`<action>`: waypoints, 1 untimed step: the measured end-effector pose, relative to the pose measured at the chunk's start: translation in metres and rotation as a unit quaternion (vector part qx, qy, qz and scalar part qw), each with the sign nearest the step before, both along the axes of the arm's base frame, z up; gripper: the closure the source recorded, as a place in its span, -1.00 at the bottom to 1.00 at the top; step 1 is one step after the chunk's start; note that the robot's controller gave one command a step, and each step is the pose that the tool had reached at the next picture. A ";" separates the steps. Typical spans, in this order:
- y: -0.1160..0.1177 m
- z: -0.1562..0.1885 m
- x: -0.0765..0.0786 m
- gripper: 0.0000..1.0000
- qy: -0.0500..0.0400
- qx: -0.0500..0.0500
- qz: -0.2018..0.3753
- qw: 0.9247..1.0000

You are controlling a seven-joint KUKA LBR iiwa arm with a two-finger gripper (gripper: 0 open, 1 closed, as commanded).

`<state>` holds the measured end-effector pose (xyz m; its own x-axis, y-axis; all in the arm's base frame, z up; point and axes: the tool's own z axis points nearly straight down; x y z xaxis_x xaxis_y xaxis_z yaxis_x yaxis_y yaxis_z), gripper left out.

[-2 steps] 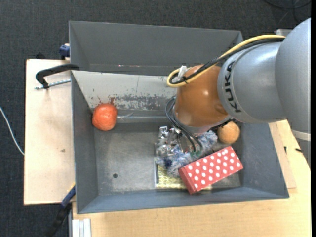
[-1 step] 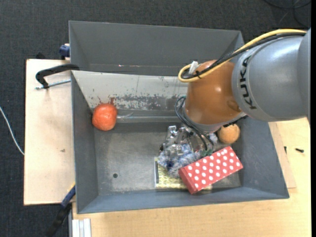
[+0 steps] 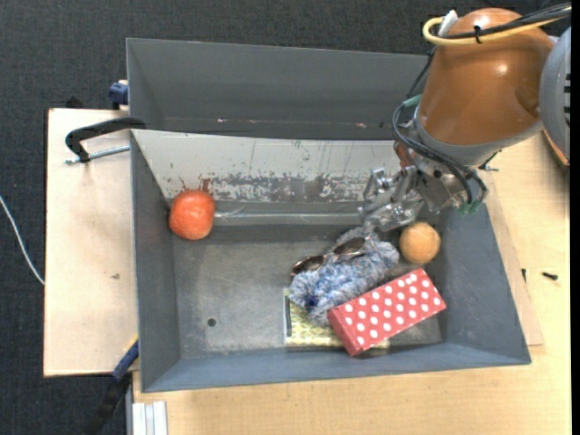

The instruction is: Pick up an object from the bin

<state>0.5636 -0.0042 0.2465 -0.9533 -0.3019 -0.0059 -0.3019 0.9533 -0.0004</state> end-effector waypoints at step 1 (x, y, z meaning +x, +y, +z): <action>0.000 0.000 0.000 -1.00 0.000 0.000 0.000 1.000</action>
Offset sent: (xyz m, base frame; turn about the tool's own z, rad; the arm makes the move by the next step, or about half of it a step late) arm 0.0000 0.0000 0.0000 0.0000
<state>0.5635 -0.0040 0.2465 -0.9532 -0.3023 -0.0055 -0.3023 0.9532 0.0002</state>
